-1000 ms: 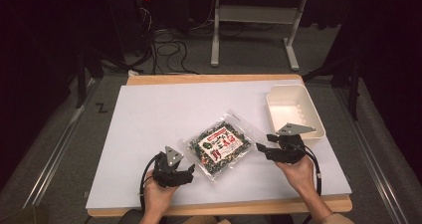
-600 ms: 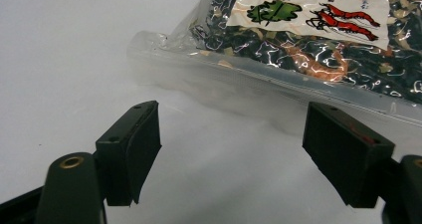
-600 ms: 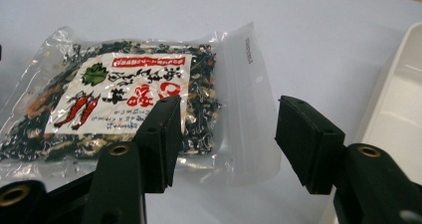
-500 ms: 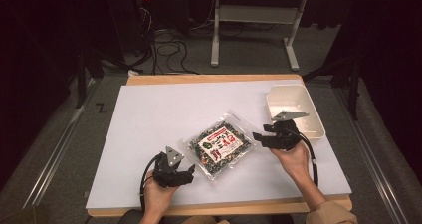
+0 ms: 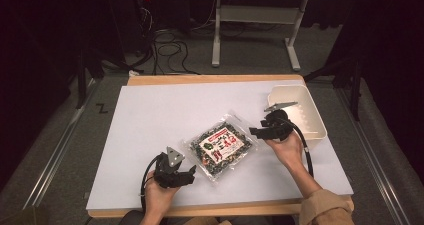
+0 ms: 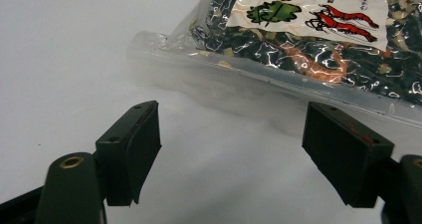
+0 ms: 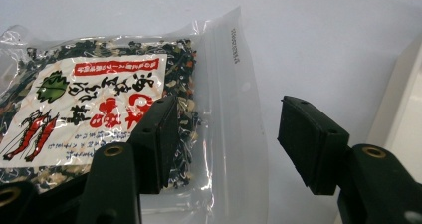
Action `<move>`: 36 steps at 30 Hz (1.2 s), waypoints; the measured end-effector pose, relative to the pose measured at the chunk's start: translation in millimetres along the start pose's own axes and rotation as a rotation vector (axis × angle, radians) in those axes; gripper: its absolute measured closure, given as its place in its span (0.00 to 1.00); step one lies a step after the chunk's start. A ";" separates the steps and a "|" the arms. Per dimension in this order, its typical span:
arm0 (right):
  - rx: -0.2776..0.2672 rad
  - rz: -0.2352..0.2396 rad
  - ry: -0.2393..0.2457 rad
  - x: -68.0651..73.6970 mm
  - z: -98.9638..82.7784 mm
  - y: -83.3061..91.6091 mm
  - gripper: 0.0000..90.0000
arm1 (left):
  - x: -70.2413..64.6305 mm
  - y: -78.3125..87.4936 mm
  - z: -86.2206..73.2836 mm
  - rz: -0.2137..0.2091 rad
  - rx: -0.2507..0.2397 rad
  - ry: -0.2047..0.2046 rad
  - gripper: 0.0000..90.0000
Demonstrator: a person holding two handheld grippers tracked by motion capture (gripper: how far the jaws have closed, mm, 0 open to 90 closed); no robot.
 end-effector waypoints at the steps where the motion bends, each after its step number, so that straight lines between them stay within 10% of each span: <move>1: 0.002 0.000 0.000 0.0 1.4 -1.5 0.47 | -0.1 0.3 -0.1 -0.001 -0.001 0.000 0.26; 36: 0.186 0.016 -0.091 2.7 11.4 -51.6 0.33 | -0.6 -2.1 -0.2 -0.012 0.019 -0.003 0.26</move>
Point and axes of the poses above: each handheld gripper's, and its own axes: y roughly backward along the jaws, z roughly out of its top, x roughly to its left, the point moved 1 cm from there along -y, roughly forward along the jaws, and after that the axes turned 4 degrees about -z, right-handed, at the moved point
